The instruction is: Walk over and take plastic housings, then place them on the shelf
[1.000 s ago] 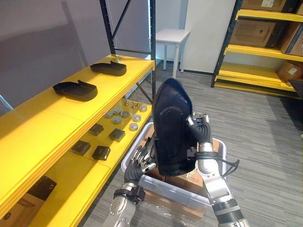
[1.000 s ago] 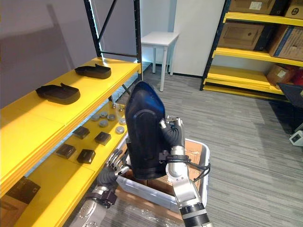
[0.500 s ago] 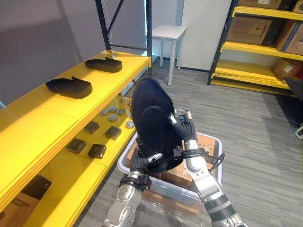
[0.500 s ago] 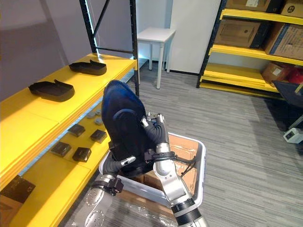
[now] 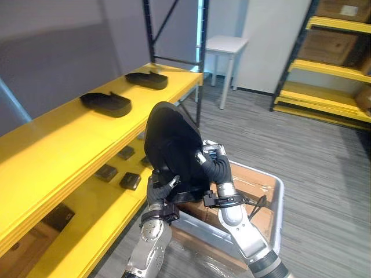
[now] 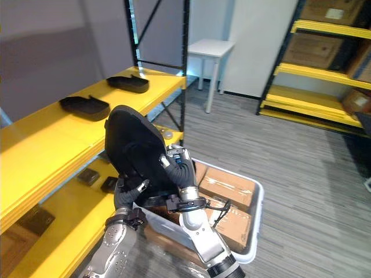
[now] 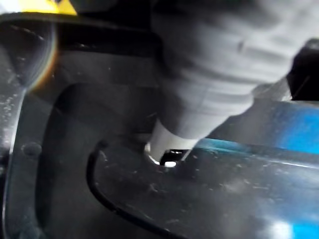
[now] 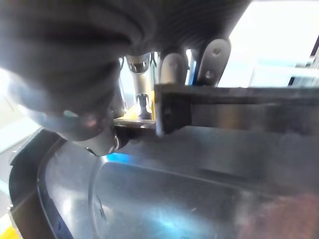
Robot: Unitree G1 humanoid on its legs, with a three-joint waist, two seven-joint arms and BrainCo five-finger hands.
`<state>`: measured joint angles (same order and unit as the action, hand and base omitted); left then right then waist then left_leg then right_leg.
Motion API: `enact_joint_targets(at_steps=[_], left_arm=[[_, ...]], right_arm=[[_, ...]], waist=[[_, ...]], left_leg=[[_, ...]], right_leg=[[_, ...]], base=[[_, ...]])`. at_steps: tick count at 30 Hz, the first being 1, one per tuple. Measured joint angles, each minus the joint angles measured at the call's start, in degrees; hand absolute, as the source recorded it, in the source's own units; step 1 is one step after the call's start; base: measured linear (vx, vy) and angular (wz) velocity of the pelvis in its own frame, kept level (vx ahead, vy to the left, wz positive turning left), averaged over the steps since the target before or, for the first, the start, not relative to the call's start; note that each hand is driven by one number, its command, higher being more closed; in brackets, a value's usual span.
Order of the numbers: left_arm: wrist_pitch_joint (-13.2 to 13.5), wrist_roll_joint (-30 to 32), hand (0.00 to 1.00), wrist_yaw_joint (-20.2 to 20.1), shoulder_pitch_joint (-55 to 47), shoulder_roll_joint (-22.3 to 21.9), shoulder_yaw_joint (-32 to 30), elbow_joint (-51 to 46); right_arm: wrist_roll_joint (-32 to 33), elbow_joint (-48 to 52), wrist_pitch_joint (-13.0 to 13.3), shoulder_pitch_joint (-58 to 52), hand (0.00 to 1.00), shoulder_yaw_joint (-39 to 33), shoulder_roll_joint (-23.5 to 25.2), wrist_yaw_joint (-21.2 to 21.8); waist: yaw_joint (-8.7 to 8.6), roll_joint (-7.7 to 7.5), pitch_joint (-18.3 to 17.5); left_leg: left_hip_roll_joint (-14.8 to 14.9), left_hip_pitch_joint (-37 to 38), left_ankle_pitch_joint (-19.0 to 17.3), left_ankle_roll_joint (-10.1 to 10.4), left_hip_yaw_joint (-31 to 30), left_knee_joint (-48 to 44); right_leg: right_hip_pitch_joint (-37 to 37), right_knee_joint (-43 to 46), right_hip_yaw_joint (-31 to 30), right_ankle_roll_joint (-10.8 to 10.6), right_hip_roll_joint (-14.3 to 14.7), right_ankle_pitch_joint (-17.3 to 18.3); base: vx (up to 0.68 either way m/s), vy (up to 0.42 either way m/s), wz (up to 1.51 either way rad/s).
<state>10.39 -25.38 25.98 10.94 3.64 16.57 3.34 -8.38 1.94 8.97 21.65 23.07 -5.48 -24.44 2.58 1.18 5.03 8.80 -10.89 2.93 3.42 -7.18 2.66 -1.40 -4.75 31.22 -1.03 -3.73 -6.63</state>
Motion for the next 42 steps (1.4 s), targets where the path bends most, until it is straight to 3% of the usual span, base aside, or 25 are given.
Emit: enact_joint_targets(at_steps=[1, 2, 3, 4, 5, 7, 8, 10, 11, 12, 13, 14, 15, 16, 18, 19, 20, 21, 22, 23, 25, 28, 32, 36, 42], left_arm=[[0.0, 1.5, 1.0, 0.1, 0.2, -1.7, -0.2, 0.1], [0.0, 2.8, 1.0, 0.0, 0.2, -3.2, -1.5, 0.1], [0.0, 3.5, 1.0, 0.0, 0.0, -3.6, -2.2, 0.0], [0.0, 4.4, 1.0, -0.1, -0.1, -3.6, -3.7, -0.3], [0.0, 5.1, 1.0, -0.2, -0.9, -3.6, -4.9, -1.4], [0.0, 6.7, 1.0, -0.3, -4.0, -2.4, -6.8, -4.4], [0.0, 7.8, 1.0, -0.4, -5.2, -2.4, -7.5, -5.5], [-0.4, 8.9, 1.0, -0.4, -5.4, -3.0, -7.7, -5.5], [-0.4, 9.5, 1.0, -0.5, -5.3, -3.0, -7.7, -5.5], [-0.5, 10.9, 1.0, -0.8, -5.3, -2.8, -8.4, -5.7], [-0.6, 12.0, 1.0, -0.8, -5.3, -2.0, -8.7, -6.5], [-0.6, 12.7, 1.0, -0.7, -5.2, -1.4, -8.9, -6.9], [-0.6, 13.9, 1.0, -0.7, -4.9, -0.4, -9.6, -7.3], [-0.7, 14.3, 1.0, -0.4, -4.5, -0.4, -10.6, -7.3], [-1.1, 16.1, 1.0, -0.4, -3.8, -0.3, -11.6, -7.0], [-1.1, 16.9, 1.0, -0.9, -3.6, -0.1, -11.5, -7.0], [-1.2, 18.2, 1.0, -1.6, -1.8, 0.4, -10.2, -5.4], [-1.3, 18.4, 1.0, -1.7, -0.8, 0.5, -10.0, -4.2], [-1.8, 18.5, 1.0, -1.3, 0.9, 1.1, -10.6, -2.2], [-1.8, 17.9, 1.0, -1.2, 1.4, 1.4, -11.4, -1.3], [-2.4, 15.2, 1.0, -1.2, 1.7, 1.5, -14.5, 1.8], [-2.3, 7.8, 1.0, -1.9, 5.8, 1.9, -16.1, 5.3], [-2.5, 0.7, 1.0, -3.7, 11.5, 1.2, -14.3, 9.5], [-2.5, -5.9, 1.0, -3.8, 15.9, 1.8, -14.6, 11.6], [-3.7, -17.3, 1.0, -3.9, 33.3, 10.5, -9.8, 27.2]], right_arm=[[1.0, 0.1, 0.6, -0.2, 1.0, -0.8, -1.2, -0.5], [1.3, -0.6, 1.0, 0.2, 1.0, -1.1, -1.4, -0.5], [1.3, -0.9, 1.0, 0.5, 1.0, -0.7, -1.1, -0.5], [1.2, -1.4, 1.0, 0.5, 1.0, -0.4, -0.1, -0.5], [1.1, -1.8, 1.0, 0.5, 1.0, -0.2, 0.8, -0.2], [1.0, -2.7, 0.9, 0.4, 1.0, 0.7, 3.6, 0.6], [1.0, -3.1, 0.9, 0.2, 0.0, 0.6, 4.9, 1.1], [1.1, -3.7, 0.9, 0.2, 0.0, -0.7, 5.2, 1.8], [1.1, -3.7, 0.9, 0.2, 0.0, -1.0, 5.4, 2.2], [1.1, -3.7, 0.9, 0.3, 0.0, -1.7, 5.5, 2.9], [1.1, -3.7, 1.0, 0.3, 0.0, -2.2, 5.8, 3.4], [1.1, -3.7, 1.0, 0.3, 0.0, -2.5, 5.9, 3.6], [1.1, -3.8, 1.0, 0.3, 0.0, -2.8, 6.5, 4.1], [1.1, -3.8, 1.0, 0.3, 0.0, -2.9, 6.5, 4.4], [1.1, -2.9, 1.0, -0.9, 0.0, -4.6, 6.6, 5.6], [1.1, -1.4, 1.0, -2.5, 0.0, -5.8, 6.6, 6.2], [1.1, 2.6, 0.9, -7.1, 0.0, -8.8, 6.7, 6.8], [1.2, 4.5, 0.9, -9.2, 0.0, -10.4, 6.9, 6.9], [1.5, 8.1, 0.9, -13.0, 0.0, -14.4, 8.0, 6.8], [1.7, 9.6, 0.9, -14.9, 0.0, -16.3, 8.3, 6.7], [3.6, 12.5, 0.8, -20.6, 0.0, -21.4, 6.2, 6.5], [6.0, 16.5, 0.7, -28.2, 0.0, -27.6, 5.4, 6.9], [6.9, 21.5, 0.7, -33.3, 0.0, -28.7, 5.6, 8.7], [8.3, 22.1, 0.6, -36.4, 0.0, -28.7, 6.6, 8.9], [9.0, 22.0, -1.2, -40.8, 0.0, -25.0, 6.9, 9.0]], waist=[[-1.56, -0.08, 0.0], [-0.05, 0.52, -0.2], [1.02, 1.36, -0.6], [1.95, 2.89, -1.6], [2.84, 3.34, -1.8], [4.57, 1.7, -1.7], [4.35, 0.96, -2.0], [3.72, 0.39, -1.8], [3.52, -0.01, -1.6], [2.88, -0.62, -1.3], [2.33, -1.18, -1.1], [1.96, -1.51, -1.0], [0.91, -2.05, -1.1], [0.29, -2.06, -0.9], [-0.51, -2.14, -0.5], [-0.71, -2.22, -0.5], [-2.02, -2.41, -0.4], [-2.65, -2.78, -0.4], [-3.87, -4.93, -0.1], [-4.48, -6.29, 0.0], [-5.06, -4.79, -0.2], [-6.91, -4.35, 0.0], [-9.8, -3.45, 0.6], [-10.79, -2.05, 1.4], [-12.79, 0.07, 2.9]], left_leg=[[1.5, -3.5, -0.3, -5.2, 13.1, -3.1], [3.9, -3.9, -0.1, -4.9, 31.5, -6.0], [4.7, -3.2, -0.2, -4.8, 37.7, -6.5], [5.7, -2.0, 2.1, -2.8, 43.1, -5.6], [5.5, -1.5, 4.9, -2.5, 43.3, -5.3], [2.3, 0.2, 3.5, -2.8, 42.2, -5.1], [-0.2, 0.7, 1.5, -3.9, 40.6, -5.7], [-4.3, 2.8, -0.3, -6.0, 37.3, -7.6], [-5.2, 3.8, -1.0, -6.2, 36.3, -8.1], [-6.6, 5.6, -3.1, -6.4, 34.0, -9.0], [-6.7, 7.4, -4.9, -6.5, 31.6, -8.7], [-6.7, 8.0, -5.6, -6.8, 30.4, -8.4], [-6.3, 8.4, -6.0, -6.6, 28.0, -8.0], [-6.2, 9.1, -6.1, -6.5, 26.5, -7.4], [-6.2, 10.9, -5.5, -5.8, 24.1, -6.8], [-6.3, 11.3, -5.5, -5.8, 22.9, -6.8], [-6.3, 11.4, -5.6, -5.3, 19.3, -6.6], [-6.5, 11.4, -5.6, -4.8, 17.8, -6.5], [-8.2, 12.1, -6.2, -3.5, 15.2, -6.6], [-9.3, 12.8, -6.8, -2.7, 14.3, -6.6], [-6.2, 13.0, -8.1, -0.9, 13.9, -7.0], [-3.2, 12.1, -8.8, 0.4, 13.3, -6.9], [-2.6, 11.5, -8.7, 0.7, 12.3, -6.5], [-3.0, 10.3, -8.7, 0.7, 13.5, -5.8], [-2.7, 9.1, -8.0, 1.4, 16.2, -4.6]], right_leg=[[1.7, 0.0, 7.5, -0.5, -2.3, 1.8], [2.0, 1.9, 11.6, -2.2, -4.3, 3.6], [2.1, 2.8, 13.1, -2.8, -4.7, 4.2], [3.2, 3.9, 16.6, -4.0, -5.1, 5.1], [4.2, 4.7, 18.2, -4.8, -5.8, 5.6], [5.4, 9.3, 19.0, -6.8, -10.0, 7.3], [5.8, 15.6, 20.3, -8.1, -14.6, 9.5], [7.0, 29.4, 19.3, -7.3, -23.4, 10.2], [7.2, 33.2, 18.2, -6.3, -25.5, 9.6], [6.6, 40.4, 13.6, -1.2, -28.3, 6.2], [3.2, 47.1, 4.6, 4.2, -28.8, 1.7], [0.8, 50.8, -0.4, 2.4, -28.0, 3.8], [-4.2, 55.9, -7.3, 0.7, -24.6, 10.5], [-6.8, 55.8, -10.3, 0.4, -21.8, 13.4], [-9.8, 44.8, -13.9, -0.8, -16.5, 15.8], [-10.8, 38.2, -16.9, -0.9, -13.8, 15.7], [-11.3, 27.0, -24.9, -1.5, -8.2, 15.3], [-11.2, 23.1, -28.3, -2.5, -6.6, 14.3], [-11.4, 17.7, -32.7, -3.9, -5.1, 5.1], [-11.7, 18.4, -32.4, -4.2, -5.6, 4.0], [-10.2, 16.1, -32.0, -4.4, -3.4, 4.7], [-8.2, 10.6, -30.1, -2.5, -0.3, 3.0], [-6.5, 7.5, -28.5, -2.2, -0.1, 2.3], [-7.4, 4.9, -29.1, -2.5, -0.2, 0.8], [-9.6, 3.7, -30.9, -1.8, 0.3, -0.4]], base=[[0.04, 0.073, 3.28], [0.08, 0.126, 2.74], [0.16, 0.199, 1.9], [0.23, 0.207, 1.28], [0.3, 0.252, 1.17], [0.26, 0.233, 0.6], [0.28, 0.275, 0.94], [0.29, 0.314, 1.13], [0.23, 0.265, 0.97], [0.21, 0.232, 0.96], [0.2, 0.189, 0.9], [0.19, 0.075, 0.87], [0.21, -0.03, 0.81], [0.22, -0.042, 0.91], [0.24, -0.058, 0.83], [0.38, -0.196, 1.29], [0.35, -0.229, 1.31], [0.37, -0.275, 1.62], [0.24, -0.218, 1.11], [0.28, -0.246, 0.71], [0.23, -0.167, -0.06], [0.17, -0.104, -0.02], [0.09, -0.027, 0.21], [0.0, 0.034, -0.1], [0.01, 0.009, -0.18]])
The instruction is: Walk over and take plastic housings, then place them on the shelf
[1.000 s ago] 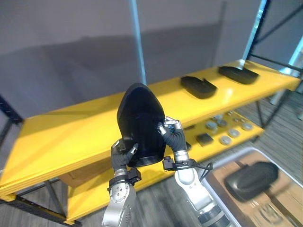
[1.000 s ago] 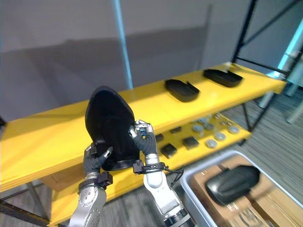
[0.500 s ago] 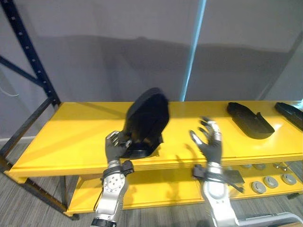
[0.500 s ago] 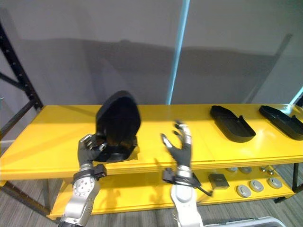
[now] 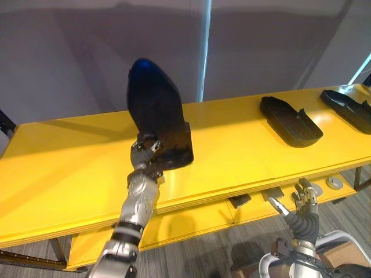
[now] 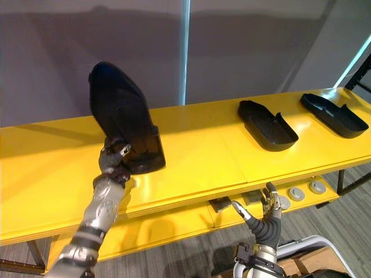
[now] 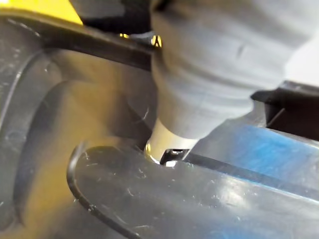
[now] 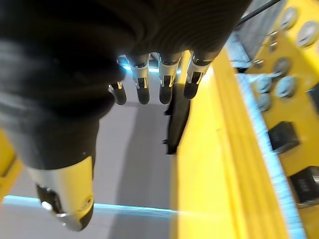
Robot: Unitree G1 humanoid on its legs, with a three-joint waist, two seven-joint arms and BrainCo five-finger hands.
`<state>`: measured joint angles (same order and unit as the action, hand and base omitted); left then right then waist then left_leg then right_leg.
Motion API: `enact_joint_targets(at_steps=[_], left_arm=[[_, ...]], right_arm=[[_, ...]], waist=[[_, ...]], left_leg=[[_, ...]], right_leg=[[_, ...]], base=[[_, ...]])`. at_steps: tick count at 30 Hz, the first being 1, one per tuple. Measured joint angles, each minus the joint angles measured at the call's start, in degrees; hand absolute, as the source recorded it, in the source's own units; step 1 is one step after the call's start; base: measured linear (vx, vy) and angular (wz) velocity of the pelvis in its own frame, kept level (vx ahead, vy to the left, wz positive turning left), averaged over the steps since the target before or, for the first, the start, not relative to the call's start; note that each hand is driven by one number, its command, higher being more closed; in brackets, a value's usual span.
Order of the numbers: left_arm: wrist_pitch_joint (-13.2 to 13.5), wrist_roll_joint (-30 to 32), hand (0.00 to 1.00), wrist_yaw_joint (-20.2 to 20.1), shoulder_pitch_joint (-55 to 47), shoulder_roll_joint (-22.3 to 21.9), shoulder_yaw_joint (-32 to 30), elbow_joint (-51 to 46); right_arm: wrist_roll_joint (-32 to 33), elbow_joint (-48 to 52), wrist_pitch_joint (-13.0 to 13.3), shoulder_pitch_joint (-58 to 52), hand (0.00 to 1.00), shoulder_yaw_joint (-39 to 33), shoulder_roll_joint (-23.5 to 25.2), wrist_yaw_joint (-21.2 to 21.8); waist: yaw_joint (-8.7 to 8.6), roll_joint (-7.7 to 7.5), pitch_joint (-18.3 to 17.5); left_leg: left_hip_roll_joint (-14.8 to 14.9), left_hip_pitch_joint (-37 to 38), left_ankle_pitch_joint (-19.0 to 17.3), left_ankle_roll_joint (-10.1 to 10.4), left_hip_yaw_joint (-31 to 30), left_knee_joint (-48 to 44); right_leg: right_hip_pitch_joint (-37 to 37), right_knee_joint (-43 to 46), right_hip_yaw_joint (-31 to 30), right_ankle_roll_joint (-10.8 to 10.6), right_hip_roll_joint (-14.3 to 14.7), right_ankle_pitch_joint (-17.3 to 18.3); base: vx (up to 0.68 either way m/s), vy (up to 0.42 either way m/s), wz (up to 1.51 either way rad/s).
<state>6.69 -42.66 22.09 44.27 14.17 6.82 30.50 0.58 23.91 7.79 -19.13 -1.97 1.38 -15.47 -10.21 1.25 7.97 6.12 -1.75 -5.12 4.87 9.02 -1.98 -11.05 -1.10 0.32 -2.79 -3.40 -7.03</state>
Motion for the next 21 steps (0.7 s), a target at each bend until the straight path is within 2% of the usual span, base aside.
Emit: enact_joint_targets(at_steps=[4, 7, 15, 16, 21], left_arm=[[-2.4, -1.5, 1.0, -1.2, 10.9, 2.5, 4.4, 8.5], [-4.2, -2.4, 1.0, -2.3, 17.2, 3.8, 7.6, 15.0], [-7.1, -2.3, 1.0, -3.7, 24.3, 4.6, 9.4, 22.6], [-7.3, -2.3, 0.0, -3.6, 24.3, 4.6, 9.4, 23.0], [-9.8, -2.3, 0.0, -3.1, 25.1, 4.7, 10.0, 25.9]], right_arm=[[1.2, 0.0, -0.6, -0.5, 0.0, 4.7, -2.1, 1.4], [1.1, 0.0, -0.8, -0.7, 0.0, 9.0, -3.3, 2.5], [0.7, 0.2, -0.8, -0.7, 0.0, 14.6, -3.9, 4.3], [0.6, 0.2, -0.8, -0.7, 0.0, 14.6, -4.0, 4.4], [-1.1, 0.2, -0.8, -0.7, 0.0, 14.5, -4.3, 4.3]], waist=[[-0.35, 0.08, 1.6], [-1.47, 0.09, 2.7], [-1.65, 0.17, 4.4], [-1.65, 0.17, 4.4], [-1.64, 0.16, 5.5]], left_leg=[[-0.1, -1.2, 0.5, 0.0, 1.1, 0.4], [-0.1, -1.1, 1.1, 0.4, 1.5, 0.7], [-0.2, -2.1, 1.9, 0.3, 1.7, 1.2], [-0.3, -2.1, 2.0, 0.3, 1.7, 1.3], [-0.4, -2.0, 2.3, 0.3, 1.5, 1.7]], right_leg=[[-0.8, -2.4, -1.2, 0.1, -0.1, -2.0], [-0.8, -2.6, -1.3, 0.2, -0.1, -2.1], [-1.5, -3.6, -1.3, 0.3, -0.1, -3.0], [-1.5, -3.6, -1.2, 0.4, -0.1, -3.0], [-1.6, -3.6, -1.1, 0.3, -0.3, -3.1]], base=[[-0.01, -0.012, -0.13], [0.0, -0.012, -0.02], [0.0, 0.0, 0.0], [0.0, 0.0, 0.0], [0.0, 0.0, 0.0]])
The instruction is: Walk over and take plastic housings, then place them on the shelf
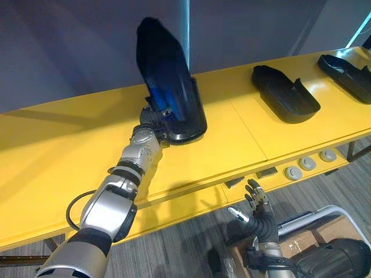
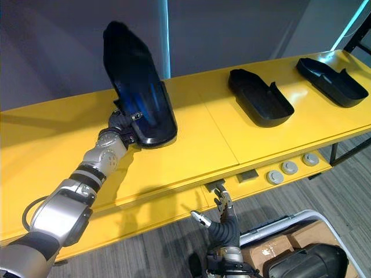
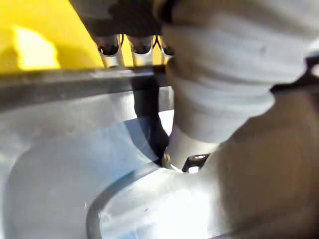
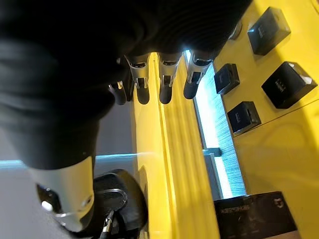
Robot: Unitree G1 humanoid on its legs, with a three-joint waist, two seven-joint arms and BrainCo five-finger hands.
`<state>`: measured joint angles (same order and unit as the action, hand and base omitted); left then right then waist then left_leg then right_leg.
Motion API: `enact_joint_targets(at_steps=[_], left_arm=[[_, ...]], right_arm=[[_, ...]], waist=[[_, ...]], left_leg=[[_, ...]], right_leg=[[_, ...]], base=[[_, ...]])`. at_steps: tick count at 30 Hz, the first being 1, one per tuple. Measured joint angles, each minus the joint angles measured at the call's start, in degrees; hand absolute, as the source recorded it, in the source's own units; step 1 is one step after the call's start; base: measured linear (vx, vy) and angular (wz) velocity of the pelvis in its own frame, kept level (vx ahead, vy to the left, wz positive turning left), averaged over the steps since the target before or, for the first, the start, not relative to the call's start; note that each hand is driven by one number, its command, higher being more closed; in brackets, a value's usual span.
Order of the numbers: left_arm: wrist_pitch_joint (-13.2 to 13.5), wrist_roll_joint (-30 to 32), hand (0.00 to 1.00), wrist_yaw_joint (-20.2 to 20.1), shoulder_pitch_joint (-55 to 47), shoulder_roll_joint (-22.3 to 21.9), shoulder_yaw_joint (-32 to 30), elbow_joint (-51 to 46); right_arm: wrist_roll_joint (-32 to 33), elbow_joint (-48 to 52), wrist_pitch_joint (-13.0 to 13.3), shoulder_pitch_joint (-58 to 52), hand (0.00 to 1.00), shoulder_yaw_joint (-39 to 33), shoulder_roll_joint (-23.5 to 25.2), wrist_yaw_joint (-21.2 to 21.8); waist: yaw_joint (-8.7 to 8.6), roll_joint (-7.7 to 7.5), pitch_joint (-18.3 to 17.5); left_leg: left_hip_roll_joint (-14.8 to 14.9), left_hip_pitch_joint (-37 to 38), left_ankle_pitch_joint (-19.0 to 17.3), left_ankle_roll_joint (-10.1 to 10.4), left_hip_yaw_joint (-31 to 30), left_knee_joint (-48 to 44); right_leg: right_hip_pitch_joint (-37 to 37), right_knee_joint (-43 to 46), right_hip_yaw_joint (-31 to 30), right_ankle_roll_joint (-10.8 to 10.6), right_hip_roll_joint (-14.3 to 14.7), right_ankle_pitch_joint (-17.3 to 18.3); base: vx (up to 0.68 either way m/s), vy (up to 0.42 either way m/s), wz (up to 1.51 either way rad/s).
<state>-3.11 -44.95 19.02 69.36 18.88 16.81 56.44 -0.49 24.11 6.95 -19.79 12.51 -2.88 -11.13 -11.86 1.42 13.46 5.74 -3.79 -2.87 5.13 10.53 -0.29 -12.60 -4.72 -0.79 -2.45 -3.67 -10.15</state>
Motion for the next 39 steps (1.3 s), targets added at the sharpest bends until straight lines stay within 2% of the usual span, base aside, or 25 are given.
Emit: enact_joint_targets(at_steps=[9, 18, 24, 34, 39], left_arm=[[-1.3, 1.2, 0.0, 0.9, 0.7, 0.0, 0.0, 0.5], [-2.8, 10.2, 0.0, 0.5, 0.5, 0.0, 0.0, 0.8], [-2.9, 12.5, 0.0, -1.1, -0.7, 0.0, 0.5, 0.2], [-3.1, 10.6, 0.0, -0.9, -4.3, -0.4, 0.4, -4.8], [-3.2, 19.6, 0.0, 1.0, -4.4, -1.4, -3.7, -7.2]], right_arm=[[-0.3, 0.0, 0.0, 0.4, 0.0, 0.0, -1.3, -0.1], [-0.3, 0.0, 0.0, 0.4, 0.0, 0.0, -1.2, 0.0], [-0.3, 0.0, 0.0, 0.3, 0.0, 0.0, -1.2, 0.3], [-0.3, -0.7, -0.2, 0.1, 0.0, 1.3, -1.7, 1.1], [-0.3, -3.1, -0.2, -0.1, 0.0, 1.1, -1.8, 1.6]], waist=[[0.04, 0.0, 0.3], [0.21, -0.01, 0.4], [0.33, -0.01, 0.4], [0.51, -0.01, 0.3], [0.8, -0.02, 0.0]], left_leg=[[-0.2, -0.1, 0.3, 0.0, -0.6, 0.1], [-0.5, 0.0, 0.7, -0.4, -1.2, 0.2], [-0.5, 0.4, 0.8, -0.5, -1.3, 0.2], [-0.4, 1.6, 0.9, -0.5, -1.6, 0.2], [-0.5, 2.1, 1.0, -0.6, -2.1, 0.2]], right_leg=[[0.1, 0.0, 0.4, 0.0, -0.2, 0.0], [0.5, 0.0, 1.3, 0.0, -0.6, -0.4], [1.0, 0.0, 1.4, 0.0, -0.6, -0.6], [2.7, -0.1, 2.0, 0.0, -0.7, -0.8], [3.6, -0.1, 2.7, -0.1, -0.9, -0.9]], base=[[0.0, 0.004, 0.02], [0.0, 0.004, 0.03], [0.0, 0.0, 0.0], [-0.01, 0.026, 0.05], [0.0, 0.035, 0.06]])
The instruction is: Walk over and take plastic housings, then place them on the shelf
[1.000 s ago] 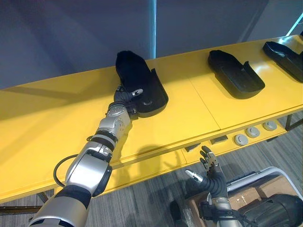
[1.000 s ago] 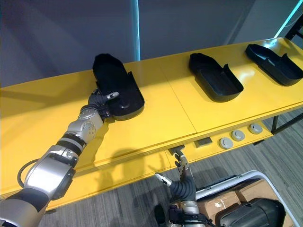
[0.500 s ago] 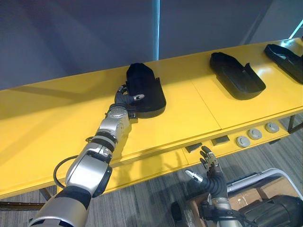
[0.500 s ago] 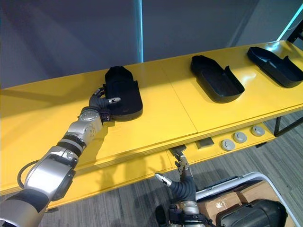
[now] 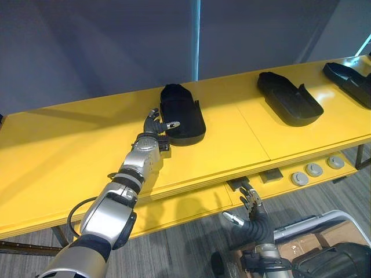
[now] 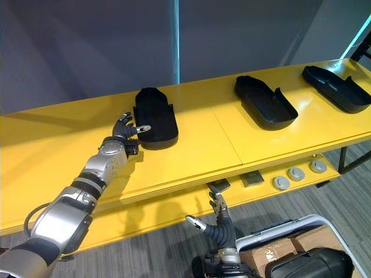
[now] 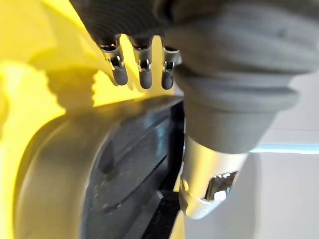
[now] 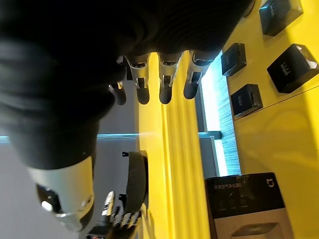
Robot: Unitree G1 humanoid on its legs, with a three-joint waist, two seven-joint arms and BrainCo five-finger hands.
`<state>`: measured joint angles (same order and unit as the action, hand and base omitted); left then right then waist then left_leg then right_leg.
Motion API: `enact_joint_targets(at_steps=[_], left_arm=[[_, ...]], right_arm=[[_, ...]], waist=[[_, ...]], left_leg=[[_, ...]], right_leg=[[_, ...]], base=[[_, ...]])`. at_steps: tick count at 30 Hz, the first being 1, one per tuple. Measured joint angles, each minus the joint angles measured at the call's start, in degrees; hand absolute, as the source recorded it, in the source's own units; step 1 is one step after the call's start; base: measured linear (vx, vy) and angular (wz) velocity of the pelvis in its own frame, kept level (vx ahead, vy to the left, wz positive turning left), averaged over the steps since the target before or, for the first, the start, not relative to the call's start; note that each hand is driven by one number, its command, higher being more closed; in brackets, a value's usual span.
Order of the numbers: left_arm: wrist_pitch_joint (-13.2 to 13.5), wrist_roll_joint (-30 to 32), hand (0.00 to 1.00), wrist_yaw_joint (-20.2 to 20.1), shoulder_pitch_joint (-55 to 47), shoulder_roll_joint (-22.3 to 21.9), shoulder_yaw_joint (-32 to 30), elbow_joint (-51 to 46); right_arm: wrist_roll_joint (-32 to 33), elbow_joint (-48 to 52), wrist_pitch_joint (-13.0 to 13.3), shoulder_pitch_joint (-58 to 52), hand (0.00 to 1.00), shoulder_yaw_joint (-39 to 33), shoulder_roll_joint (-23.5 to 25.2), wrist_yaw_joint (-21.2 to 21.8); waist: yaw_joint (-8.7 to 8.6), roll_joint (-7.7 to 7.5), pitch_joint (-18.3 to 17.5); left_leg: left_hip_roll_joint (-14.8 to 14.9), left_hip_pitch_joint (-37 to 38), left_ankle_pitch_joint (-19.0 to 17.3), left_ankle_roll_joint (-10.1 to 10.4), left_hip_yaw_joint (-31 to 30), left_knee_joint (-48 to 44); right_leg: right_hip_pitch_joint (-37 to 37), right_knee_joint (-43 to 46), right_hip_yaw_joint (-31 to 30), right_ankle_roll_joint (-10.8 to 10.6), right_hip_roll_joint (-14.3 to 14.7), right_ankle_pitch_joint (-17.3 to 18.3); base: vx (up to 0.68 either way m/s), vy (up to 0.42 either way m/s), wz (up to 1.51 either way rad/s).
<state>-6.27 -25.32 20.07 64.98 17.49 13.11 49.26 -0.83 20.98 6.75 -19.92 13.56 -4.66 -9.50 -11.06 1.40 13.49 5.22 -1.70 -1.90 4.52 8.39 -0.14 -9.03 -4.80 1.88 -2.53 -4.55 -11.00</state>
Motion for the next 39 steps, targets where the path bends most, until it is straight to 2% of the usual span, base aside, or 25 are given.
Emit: enact_joint_targets(at_steps=[4, 8, 10, 11, 13, 15, 16, 17, 18, 19, 20, 21, 24, 25, 26, 27, 29, 31, 32, 33, 34, 35, 36, 37, 39], left_arm=[[0.0, 9.1, 0.0, 2.4, -1.7, -0.7, -2.9, -10.1], [0.1, 23.8, 0.0, 9.5, -18.8, -4.9, -10.8, -41.0], [0.5, 28.8, 0.0, 11.9, -31.9, -7.4, -15.0, -55.8], [0.4, 31.9, 0.0, 13.8, -40.4, -9.7, -17.1, -63.3], [0.5, 36.7, 0.0, 15.1, -49.2, -14.1, -16.6, -68.8], [1.1, 39.6, 0.0, 15.1, -52.5, -17.2, -11.4, -69.9], [1.7, 40.9, 0.0, 14.5, -54.2, -17.5, -7.4, -70.1], [2.5, 41.3, 0.0, 14.1, -55.7, -17.2, -4.3, -70.4], [3.2, 41.3, 0.0, 13.9, -56.5, -17.2, -3.1, -70.8], [4.3, 41.3, 0.0, 13.0, -57.2, -17.9, -1.8, -70.6], [6.5, 41.2, 0.0, 11.8, -57.9, -18.1, -2.7, -70.8], [8.1, 40.8, 0.0, 11.0, -58.8, -18.1, -3.8, -70.5], [9.2, 38.1, 0.0, 9.6, -59.1, -18.0, -4.9, -67.8], [9.4, 37.8, 0.0, 9.1, -59.1, -17.9, -4.8, -67.1], [9.6, 37.7, 0.0, 8.2, -59.2, -17.6, -4.4, -66.0], [9.7, 37.8, 0.0, 7.3, -59.4, -16.9, -4.2, -65.4], [9.7, 37.9, 0.0, 6.1, -60.5, -17.3, -3.4, -63.2], [10.2, 39.1, 0.0, 4.5, -64.0, -18.2, -3.1, -60.3], [10.3, 39.0, 0.0, 4.1, -66.9, -18.8, -3.2, -57.7], [10.4, 39.0, 0.0, 3.6, -69.1, -19.0, -3.4, -54.7], [10.5, 39.0, 0.0, 3.3, -69.9, -19.1, -3.6, -52.9], [10.7, 39.0, 0.0, 3.2, -71.1, -19.1, -4.2, -48.9], [10.6, 39.0, 0.0, 3.2, -71.6, -19.1, -4.7, -47.0], [10.5, 39.1, 0.0, 3.3, -72.6, -19.1, -5.8, -43.5], [10.5, 39.2, 0.0, 4.5, -73.3, -18.8, -7.6, -38.7]], right_arm=[[-0.1, -0.5, 0.0, 0.5, 0.0, -0.8, 0.1, 0.4], [-0.5, -3.8, 0.2, 2.3, 0.0, -4.5, 1.2, 0.3], [-0.6, -4.2, 0.2, 3.7, 0.0, -5.9, 1.1, -0.1], [-0.6, -4.6, 0.2, 5.0, 0.0, -6.9, 0.9, -0.5], [-0.6, -4.5, 0.3, 5.0, 0.0, -9.6, 0.6, -1.2], [-0.5, -3.7, 0.3, 3.4, 0.0, -12.3, 1.3, -1.8], [-0.6, -1.8, 0.3, 2.2, 0.0, -12.7, 2.5, -1.8], [-0.6, 1.1, 0.3, 1.4, 0.0, -12.6, 3.4, -2.1], [-0.6, 1.8, 0.4, 1.9, 0.0, -12.4, 3.5, -2.3], [-0.6, 1.9, 0.6, 3.7, 0.0, -12.5, 3.2, -2.9], [-1.7, 1.5, 0.9, 5.3, 0.0, -12.3, 3.6, -3.8], [-2.2, 0.3, 1.2, 6.7, 0.0, -12.5, 4.0, -4.2], [-3.3, -3.0, 1.6, 7.8, 0.0, -14.7, 4.6, -5.2], [-3.9, -4.0, 1.6, 7.9, 0.0, -15.2, 4.6, -5.2], [-4.2, -5.3, 1.6, 7.8, 0.0, -15.9, 4.7, -5.2], [-4.3, -6.1, 1.6, 7.9, 0.0, -16.0, 4.9, -5.2], [-4.3, -6.9, 1.5, 7.4, 0.0, -16.4, 4.9, -5.2], [-4.2, -8.5, 1.3, 6.3, 0.0, -16.2, 4.7, -5.1], [-4.2, -8.8, 1.3, 6.1, 0.0, -15.8, 4.4, -5.0], [-4.3, -8.9, 1.3, 6.5, 0.0, -15.6, 4.0, -5.1], [-4.3, -9.3, 1.3, 7.0, 0.0, -15.7, 3.8, -5.2], [-4.3, -11.7, 1.3, 9.0, 0.0, -15.7, 2.9, -5.9], [-4.3, -13.5, 1.3, 10.4, 0.0, -15.7, 2.4, -6.6], [-4.3, -17.5, 1.1, 13.6, 0.0, -15.9, 2.1, -8.1], [-5.6, -24.2, 0.1, 18.7, 0.0, -16.3, 2.7, -11.1]], waist=[[0.88, -0.01, -0.8], [2.32, 0.03, -2.9], [4.31, 0.09, -3.0], [5.92, 0.6, -3.4], [6.54, 2.24, -4.4], [6.23, 1.53, -4.2], [6.25, -0.23, -3.9], [6.06, -2.11, -4.1], [5.42, -2.71, -3.9], [5.21, -1.67, -3.7], [5.68, -0.9, -3.8], [6.44, -0.81, -3.7], [7.05, -0.57, -3.6], [7.03, -0.69, -3.5], [7.03, -1.07, -3.6], [7.01, -1.05, -3.4], [6.36, 1.6, -1.9], [6.68, 2.27, -1.4], [7.48, 2.44, -1.3], [8.13, 2.58, -1.3], [8.56, 2.65, -1.3], [9.41, 2.58, -1.3], [9.7, 2.49, -1.2], [10.67, 2.4, -0.6], [11.94, 2.08, -0.1]], left_leg=[[-0.1, 0.2, 0.3, 0.0, -0.9, 0.0], [-0.9, 0.6, -0.1, -0.1, -3.3, -2.3], [-1.7, -0.7, -2.8, -1.1, -9.9, -8.0], [-2.1, -1.7, -5.9, -0.5, -15.9, -12.2], [-1.8, -2.9, -11.1, 1.1, -21.8, -16.2], [-2.4, -3.2, -15.5, -0.1, -20.2, -17.7], [-3.6, -4.3, -16.4, -1.0, -16.2, -20.1], [-4.8, -6.0, -17.0, -1.9, -11.6, -23.3], [-5.1, -6.8, -16.4, -2.8, -9.5, -24.4], [-2.8, -6.9, -15.9, -4.1, -4.3, -23.2], [0.5, -6.7, -15.1, -4.1, 3.0, -21.0], [2.7, -5.3, -12.7, -4.0, 8.8, -17.5], [4.7, -3.7, -10.4, -3.9, 15.4, -14.5], [4.6, -3.7, -10.4, -3.8, 15.8, -14.5], [4.4, -3.8, -11.0, -2.9, 16.1, -14.4], [4.6, -4.3, -11.5, -2.1, 16.7, -14.6], [7.2, -4.5, -12.0, -1.3, 16.7, -16.4], [11.6, -4.9, -11.7, -0.9, 16.8, -25.0], [15.1, -6.9, -11.0, -2.2, 15.1, -34.2], [16.9, -10.6, -8.3, -6.2, 10.1, -43.4], [16.7, -12.8, -6.7, -6.5, 6.6, -47.0], [14.2, -16.3, -8.7, -3.2, 0.0, -51.4], [12.4, -17.5, -9.9, -1.6, -2.7, -51.9], [8.9, -18.6, -11.6, 0.8, -6.6, -49.5], [6.4, -18.5, -12.0, 1.6, -9.8, -38.6]], right_leg=[[0.7, 0.0, 0.6, 0.0, -0.1, 0.0], [1.3, 0.1, -0.9, 0.0, 0.1, 0.0], [0.4, 0.8, -5.1, -0.4, 0.2, -0.1], [-0.9, 1.6, -9.3, -1.2, 1.2, 0.5], [-2.8, 2.4, -12.5, -1.9, 3.1, 0.1], [-4.9, 3.8, -15.8, -3.5, 3.9, -1.3], [-6.5, 4.1, -19.5, -4.2, 3.6, -2.9], [-7.8, 2.4, -23.4, -6.2, 3.0, -2.8], [-7.9, 0.5, -22.5, -6.6, 2.0, -1.9], [-10.1, 0.0, -13.6, -3.0, 0.8, 5.7], [-13.4, 3.6, 0.0, 0.3, 0.9, 4.3], [-14.9, 9.3, 9.2, 1.5, 1.0, 3.5], [-11.6, 19.5, 13.4, 0.7, -1.6, 5.7], [-10.0, 20.4, 13.4, 0.3, -2.6, 7.0], [-5.7, 18.2, 13.0, -2.3, -3.4, 9.1], [-2.3, 11.9, 12.6, -2.7, -2.8, 10.6], [-0.4, 8.3, 13.2, -1.1, -0.1, 8.8], [2.5, 7.7, 12.0, 0.5, 2.6, 10.0], [4.0, 8.4, 10.8, 1.9, 4.3, 10.9], [5.0, 9.1, 9.5, 3.0, 5.5, 11.6], [5.2, 9.3, 8.8, 3.3, 5.9, 11.9], [5.1, 9.5, 7.5, 3.7, 5.9, 12.1], [5.0, 9.5, 6.6, 3.8, 5.8, 12.0], [5.1, 9.5, 5.4, 3.7, 5.4, 11.7], [5.0, 9.4, 4.1, 3.4, 5.2, 11.4]], base=[[0.01, 0.044, 0.1], [0.02, 0.041, -0.2], [-0.01, 0.044, -1.02], [-0.03, 0.085, -1.31], [-0.05, 0.191, -1.22], [-0.13, 0.225, -1.03], [-0.22, 0.252, -1.55], [-0.25, 0.264, -1.68], [-0.29, 0.264, -1.96], [-0.26, 0.22, -2.27], [-0.23, 0.224, -3.0], [-0.13, 0.146, -2.52], [-0.11, 0.042, -1.6], [-0.06, -0.071, -0.88], [-0.06, -0.126, -0.79], [-0.05, -0.149, -0.65], [-0.05, -0.191, -0.34], [0.02, -0.24, -0.42], [0.09, -0.239, -0.63], [0.1, -0.22, -0.66], [0.11, -0.146, -0.63], [0.1, -0.054, -0.49], [0.14, 0.0, -0.61], [0.15, 0.069, -0.52], [0.15, 0.11, -0.43]])
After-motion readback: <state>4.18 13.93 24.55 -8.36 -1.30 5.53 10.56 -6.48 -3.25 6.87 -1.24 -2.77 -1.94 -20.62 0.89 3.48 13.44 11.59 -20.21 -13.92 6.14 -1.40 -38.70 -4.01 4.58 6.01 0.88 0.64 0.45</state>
